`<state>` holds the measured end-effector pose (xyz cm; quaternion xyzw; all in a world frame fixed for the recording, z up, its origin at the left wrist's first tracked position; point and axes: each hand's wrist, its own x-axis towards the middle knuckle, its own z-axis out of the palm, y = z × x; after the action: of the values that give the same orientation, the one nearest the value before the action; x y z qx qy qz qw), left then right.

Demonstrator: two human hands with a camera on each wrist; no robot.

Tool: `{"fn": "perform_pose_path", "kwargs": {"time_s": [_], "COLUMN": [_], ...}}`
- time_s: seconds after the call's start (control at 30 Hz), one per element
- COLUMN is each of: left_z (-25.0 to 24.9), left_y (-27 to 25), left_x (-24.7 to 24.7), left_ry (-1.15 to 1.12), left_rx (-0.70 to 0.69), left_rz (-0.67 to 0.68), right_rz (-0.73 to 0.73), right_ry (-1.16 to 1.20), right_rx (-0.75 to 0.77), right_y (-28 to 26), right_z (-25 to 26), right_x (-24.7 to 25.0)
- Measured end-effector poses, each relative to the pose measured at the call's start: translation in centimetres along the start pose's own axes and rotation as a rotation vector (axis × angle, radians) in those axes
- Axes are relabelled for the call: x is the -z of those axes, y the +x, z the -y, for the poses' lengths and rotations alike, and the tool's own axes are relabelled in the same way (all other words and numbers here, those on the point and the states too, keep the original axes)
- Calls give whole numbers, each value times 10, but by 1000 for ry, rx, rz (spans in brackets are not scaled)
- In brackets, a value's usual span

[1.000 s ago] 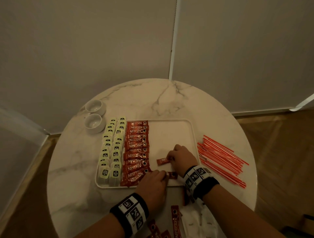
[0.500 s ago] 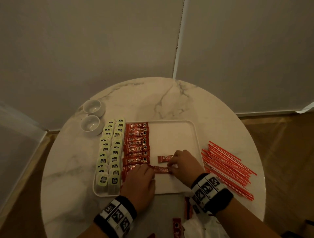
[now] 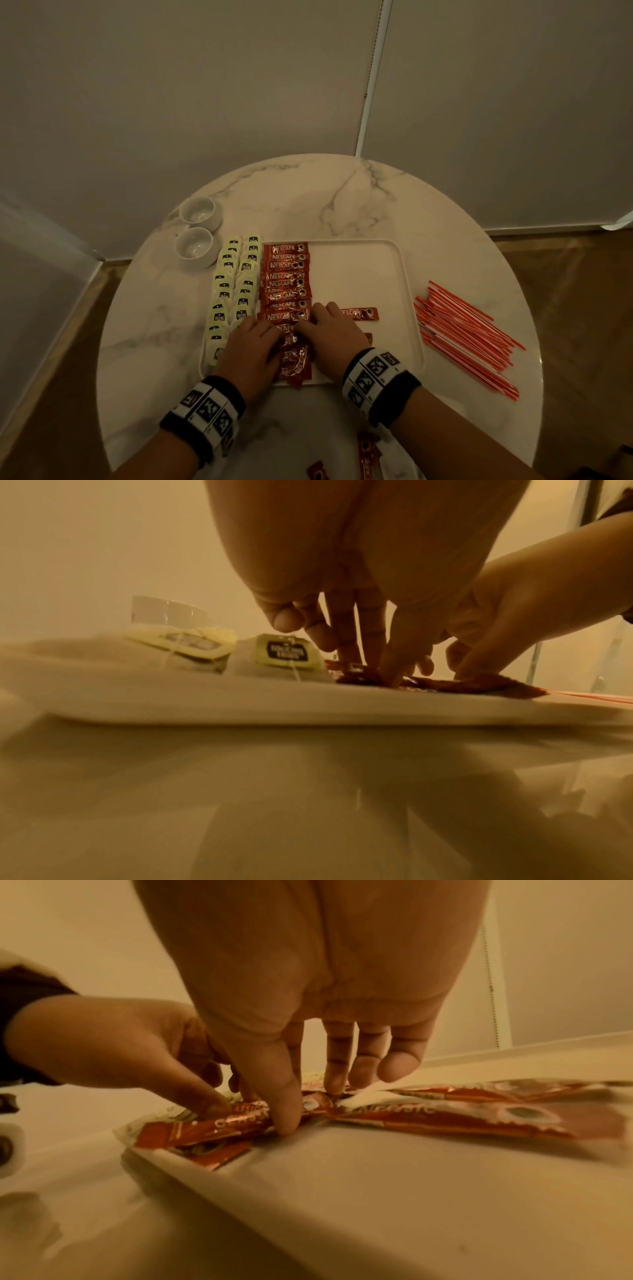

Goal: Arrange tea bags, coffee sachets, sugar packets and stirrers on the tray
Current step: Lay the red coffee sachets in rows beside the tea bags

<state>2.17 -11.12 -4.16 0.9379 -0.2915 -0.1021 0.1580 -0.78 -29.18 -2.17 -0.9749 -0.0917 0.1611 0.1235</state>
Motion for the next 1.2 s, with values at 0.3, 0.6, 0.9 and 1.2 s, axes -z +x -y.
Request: {"fn": "perform_pose_path", "kwargs": {"time_s": [0.3,0.6,0.9,1.2], "left_z": [12,23,19,21], "left_y": [4,-7,-22,-22], "left_x": [4,10,4,-2], "left_ry": [26,-120,36,144], "left_rx": [-111,19,-68,-189], "left_rz": [-59,-133,-34,-28], "right_rz": [6,-85,-47,-183], "right_ry": [-57,198,150,187], "right_rx": [41,-151,-138,-234], "right_y": [5,-1,21,-7], "right_z": [7,-18,11,-5], "right_x": [1,28,13,26]}}
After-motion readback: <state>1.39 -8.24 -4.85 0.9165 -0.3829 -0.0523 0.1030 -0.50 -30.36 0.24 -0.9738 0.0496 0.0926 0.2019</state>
